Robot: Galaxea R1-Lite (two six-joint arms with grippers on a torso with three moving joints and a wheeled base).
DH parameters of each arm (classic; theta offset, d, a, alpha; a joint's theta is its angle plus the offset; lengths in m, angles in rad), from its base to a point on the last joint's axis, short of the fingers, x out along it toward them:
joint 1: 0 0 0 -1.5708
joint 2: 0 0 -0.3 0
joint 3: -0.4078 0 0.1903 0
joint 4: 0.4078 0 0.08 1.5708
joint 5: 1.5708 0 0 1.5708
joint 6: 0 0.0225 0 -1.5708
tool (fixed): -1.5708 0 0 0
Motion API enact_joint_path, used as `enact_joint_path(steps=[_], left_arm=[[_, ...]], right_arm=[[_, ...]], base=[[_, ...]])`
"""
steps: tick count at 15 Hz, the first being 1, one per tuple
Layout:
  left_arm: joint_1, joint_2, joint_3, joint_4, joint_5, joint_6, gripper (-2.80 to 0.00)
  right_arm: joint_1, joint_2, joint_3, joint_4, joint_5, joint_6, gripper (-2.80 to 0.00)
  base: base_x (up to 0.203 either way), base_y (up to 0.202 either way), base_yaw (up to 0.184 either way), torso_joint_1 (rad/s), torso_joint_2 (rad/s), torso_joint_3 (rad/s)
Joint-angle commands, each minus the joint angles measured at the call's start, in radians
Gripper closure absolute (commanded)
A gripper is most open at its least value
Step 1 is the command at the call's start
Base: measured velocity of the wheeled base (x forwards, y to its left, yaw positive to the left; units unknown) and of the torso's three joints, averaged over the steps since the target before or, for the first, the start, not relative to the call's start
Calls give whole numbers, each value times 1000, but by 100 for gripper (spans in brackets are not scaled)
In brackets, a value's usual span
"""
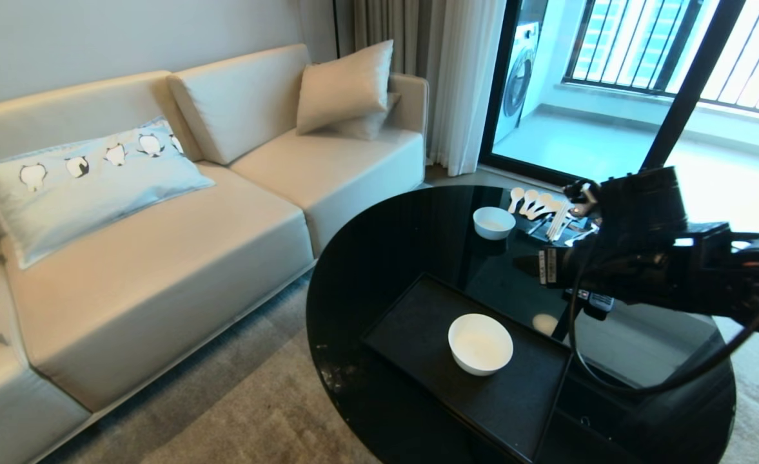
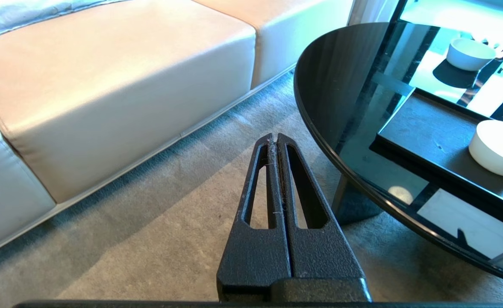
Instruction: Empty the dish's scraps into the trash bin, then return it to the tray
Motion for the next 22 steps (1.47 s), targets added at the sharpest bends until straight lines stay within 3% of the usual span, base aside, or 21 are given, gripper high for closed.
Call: enact_joint_path(steps=[1, 2, 10, 13, 15, 22], left_arm=[[0, 0, 0, 0, 1, -2, 0], [0, 0, 0, 0, 1, 0, 0], [0, 0, 0, 0, 1, -1, 0], [0, 1, 0, 0, 1, 0, 0], [0, 0, 0, 0, 1, 0, 0], [0, 0, 0, 0, 1, 0, 0]], right_arm=[[7, -193, 93, -33, -5, -54, -280], [7, -243, 132, -41, -6, -66, 0], [7, -549, 386, -51, -55, -84, 0], [3, -644, 430, -41, -71, -85, 0], [2, -667, 443, -40, -133, -109, 0], [-15, -811, 560, -41, -141, -143, 0]], base=[[0, 0, 0, 0, 0, 0], [0, 0, 0, 0, 0, 0], [0, 0, 0, 0, 0, 0], [0, 0, 0, 0, 0, 0], [0, 0, 0, 0, 0, 0], [0, 0, 0, 0, 0, 0]])
